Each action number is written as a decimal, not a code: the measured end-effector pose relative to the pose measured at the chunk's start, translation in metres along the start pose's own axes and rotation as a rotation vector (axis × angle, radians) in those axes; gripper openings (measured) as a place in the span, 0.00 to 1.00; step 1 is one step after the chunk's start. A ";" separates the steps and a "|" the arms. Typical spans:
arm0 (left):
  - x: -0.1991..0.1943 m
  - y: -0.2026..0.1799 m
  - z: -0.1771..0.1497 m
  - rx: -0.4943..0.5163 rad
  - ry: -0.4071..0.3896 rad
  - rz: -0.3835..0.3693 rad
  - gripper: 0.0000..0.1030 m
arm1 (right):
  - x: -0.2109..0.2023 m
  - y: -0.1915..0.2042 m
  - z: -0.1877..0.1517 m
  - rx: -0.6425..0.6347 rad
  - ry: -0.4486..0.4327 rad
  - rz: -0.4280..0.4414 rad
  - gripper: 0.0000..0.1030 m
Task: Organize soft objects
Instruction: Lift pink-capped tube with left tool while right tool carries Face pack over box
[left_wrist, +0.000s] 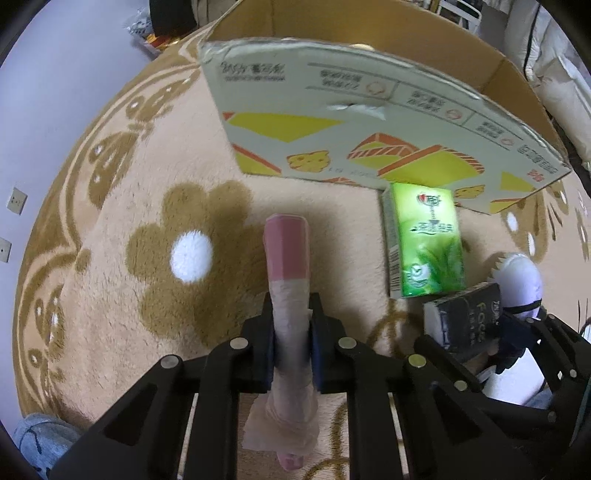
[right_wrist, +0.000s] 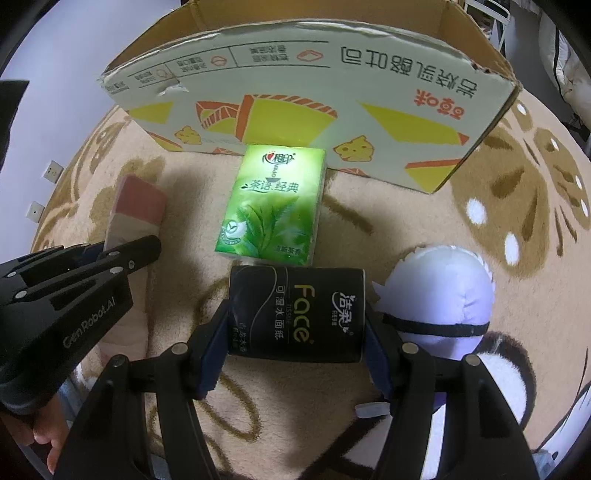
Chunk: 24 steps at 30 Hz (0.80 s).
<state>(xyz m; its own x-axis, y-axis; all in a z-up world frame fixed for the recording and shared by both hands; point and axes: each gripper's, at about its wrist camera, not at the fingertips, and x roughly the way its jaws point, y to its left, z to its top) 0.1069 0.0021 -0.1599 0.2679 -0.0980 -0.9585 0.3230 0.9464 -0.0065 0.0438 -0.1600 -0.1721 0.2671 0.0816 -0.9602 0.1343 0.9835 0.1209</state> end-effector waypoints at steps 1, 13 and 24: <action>-0.001 -0.001 0.000 0.003 -0.004 0.002 0.14 | 0.000 0.000 0.000 -0.002 -0.002 -0.001 0.66; -0.022 0.004 -0.003 -0.016 -0.044 0.045 0.14 | -0.014 0.001 -0.001 -0.006 -0.022 0.006 0.66; -0.045 -0.003 -0.005 -0.020 -0.096 0.080 0.14 | -0.046 -0.011 -0.001 0.020 -0.097 0.019 0.66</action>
<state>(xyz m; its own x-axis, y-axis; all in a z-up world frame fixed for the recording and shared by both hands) 0.0894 0.0047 -0.1184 0.3778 -0.0496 -0.9246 0.2787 0.9583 0.0625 0.0294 -0.1742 -0.1297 0.3609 0.0829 -0.9289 0.1471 0.9785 0.1445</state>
